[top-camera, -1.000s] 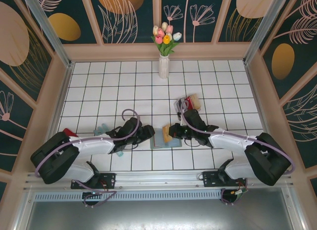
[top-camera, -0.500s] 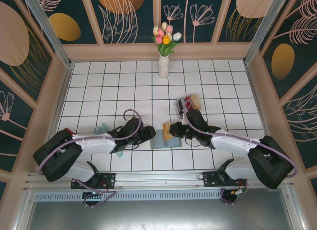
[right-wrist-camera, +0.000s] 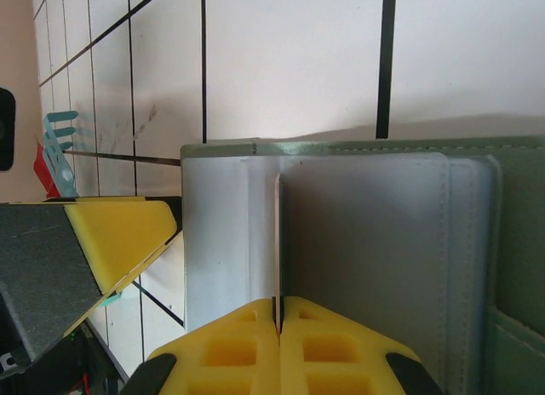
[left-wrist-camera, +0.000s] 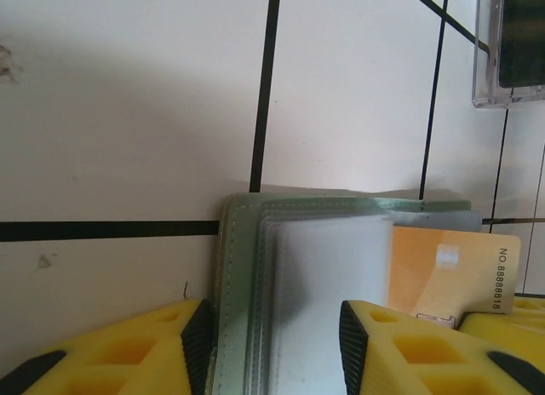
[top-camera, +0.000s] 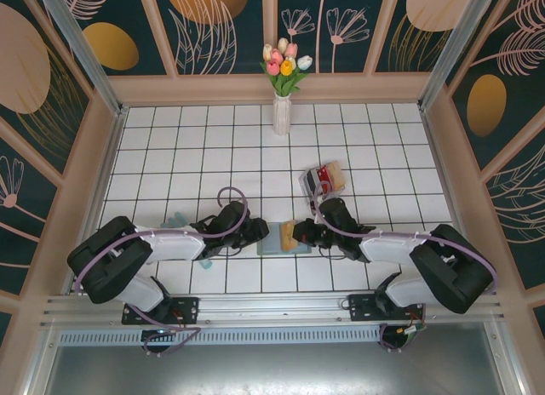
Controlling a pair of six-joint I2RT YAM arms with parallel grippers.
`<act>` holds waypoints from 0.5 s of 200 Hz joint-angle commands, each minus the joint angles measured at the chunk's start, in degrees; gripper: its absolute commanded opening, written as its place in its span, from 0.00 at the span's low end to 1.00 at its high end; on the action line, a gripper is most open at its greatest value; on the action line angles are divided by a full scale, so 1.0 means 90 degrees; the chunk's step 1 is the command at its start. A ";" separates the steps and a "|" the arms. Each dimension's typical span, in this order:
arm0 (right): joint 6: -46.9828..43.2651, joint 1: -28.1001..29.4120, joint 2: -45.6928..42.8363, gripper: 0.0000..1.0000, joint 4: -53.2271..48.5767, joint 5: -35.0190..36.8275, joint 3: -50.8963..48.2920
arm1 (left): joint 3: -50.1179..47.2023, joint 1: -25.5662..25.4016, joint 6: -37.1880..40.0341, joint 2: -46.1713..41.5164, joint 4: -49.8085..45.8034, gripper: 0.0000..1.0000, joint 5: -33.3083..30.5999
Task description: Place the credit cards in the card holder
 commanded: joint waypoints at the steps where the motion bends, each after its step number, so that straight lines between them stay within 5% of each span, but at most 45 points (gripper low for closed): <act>1: 0.0108 0.0013 0.0120 0.01 0.0639 -0.0196 -0.0062 | 0.0042 -0.0044 0.0056 0.0215 0.0047 0.44 0.0200; 100: 0.0310 0.0020 0.0666 0.01 0.0723 -0.0069 -0.0014 | -0.0018 -0.0064 0.0005 0.0289 0.0045 0.38 0.0236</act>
